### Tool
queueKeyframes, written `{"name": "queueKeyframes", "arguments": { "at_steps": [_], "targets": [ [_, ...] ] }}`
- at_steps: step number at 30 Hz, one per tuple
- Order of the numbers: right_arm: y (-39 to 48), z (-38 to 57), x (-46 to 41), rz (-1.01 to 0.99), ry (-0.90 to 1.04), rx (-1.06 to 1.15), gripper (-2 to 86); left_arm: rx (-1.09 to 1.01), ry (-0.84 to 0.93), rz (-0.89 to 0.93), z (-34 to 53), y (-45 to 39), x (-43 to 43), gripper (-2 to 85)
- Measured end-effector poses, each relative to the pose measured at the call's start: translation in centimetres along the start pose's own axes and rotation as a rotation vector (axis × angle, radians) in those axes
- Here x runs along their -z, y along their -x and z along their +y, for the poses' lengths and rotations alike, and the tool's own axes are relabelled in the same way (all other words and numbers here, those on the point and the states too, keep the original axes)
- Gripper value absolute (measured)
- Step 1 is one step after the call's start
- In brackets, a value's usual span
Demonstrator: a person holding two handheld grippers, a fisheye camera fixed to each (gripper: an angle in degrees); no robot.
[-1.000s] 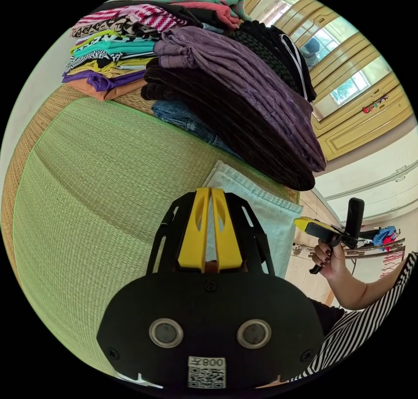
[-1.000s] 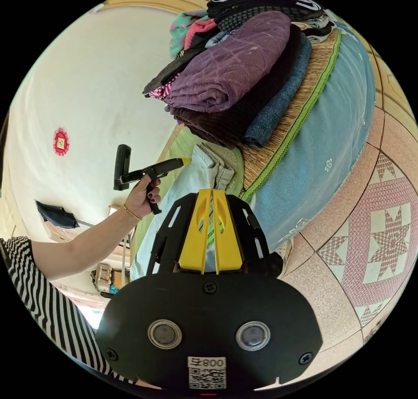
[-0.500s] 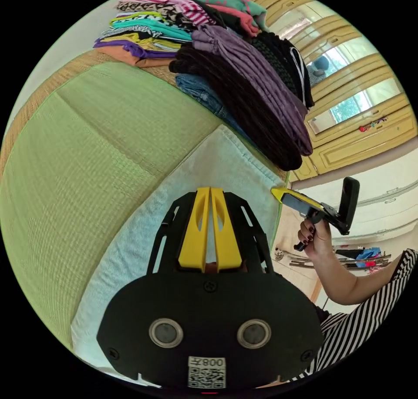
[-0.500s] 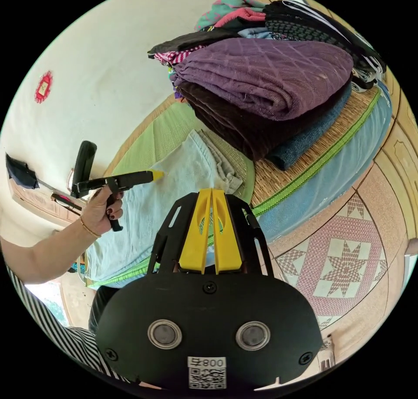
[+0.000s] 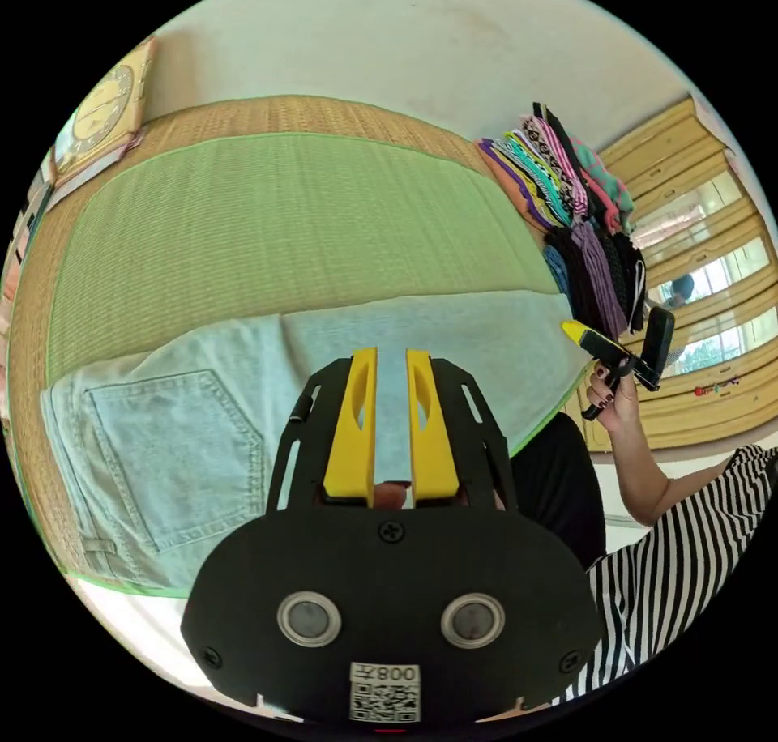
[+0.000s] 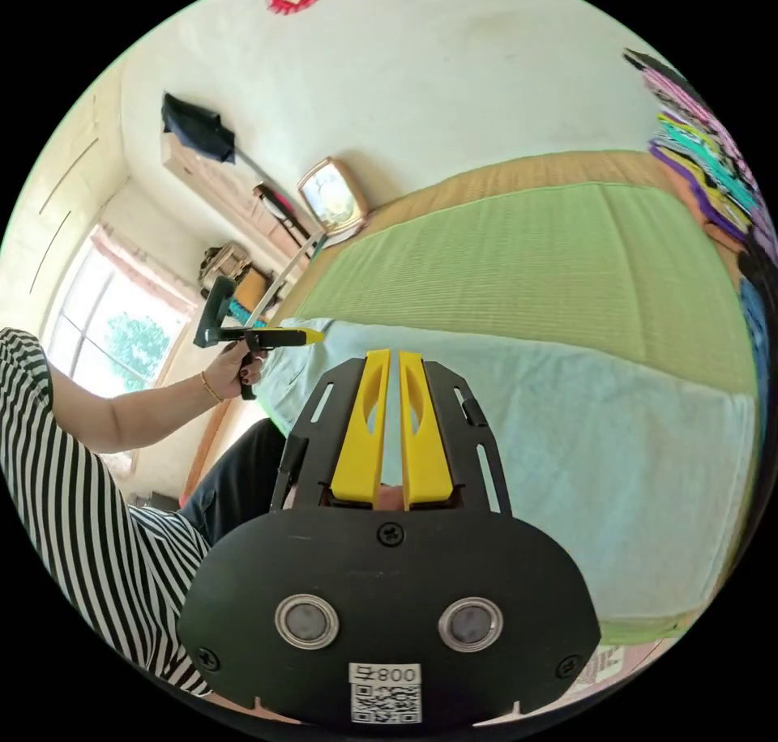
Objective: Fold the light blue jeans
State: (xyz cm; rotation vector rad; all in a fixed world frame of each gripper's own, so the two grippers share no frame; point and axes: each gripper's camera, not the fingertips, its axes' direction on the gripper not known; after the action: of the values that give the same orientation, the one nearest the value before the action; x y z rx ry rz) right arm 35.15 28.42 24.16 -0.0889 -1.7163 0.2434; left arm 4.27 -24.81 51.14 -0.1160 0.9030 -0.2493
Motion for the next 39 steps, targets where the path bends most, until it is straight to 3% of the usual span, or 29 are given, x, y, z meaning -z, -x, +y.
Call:
{"name": "queueKeyframes", "arguments": {
  "at_steps": [4,12,19,21,26,33,39],
  "targets": [
    [2.2,-6.1,-10.3,-0.047,0.174,0.146,4.2,0.075,0.114,0.004,3.2,4.0,1.5,1.7],
    [1.6,-11.2,-28.3,-0.038,0.54,0.252,7.5,0.084,0.023,0.077,7.3,5.4,9.3,1.3],
    [2.4,-6.4,-29.6,0.029,0.381,0.313,4.5,-0.118,-0.119,0.068,4.8,6.6,21.0,9.4],
    [2.4,-5.3,-30.4,0.053,0.363,0.324,4.0,-0.197,-0.092,0.065,3.2,6.5,22.5,10.2],
    [2.9,-2.7,-32.8,0.161,0.323,0.402,3.3,-0.363,0.184,0.04,1.4,4.5,22.7,9.9],
    [0.7,-1.3,-33.3,0.056,0.327,0.401,3.8,-0.332,0.094,0.015,7.4,4.2,29.0,6.9],
    [-2.6,-5.4,-31.2,0.028,0.234,0.352,6.3,-0.275,0.015,0.002,11.7,4.4,34.4,3.2]
  ]
}}
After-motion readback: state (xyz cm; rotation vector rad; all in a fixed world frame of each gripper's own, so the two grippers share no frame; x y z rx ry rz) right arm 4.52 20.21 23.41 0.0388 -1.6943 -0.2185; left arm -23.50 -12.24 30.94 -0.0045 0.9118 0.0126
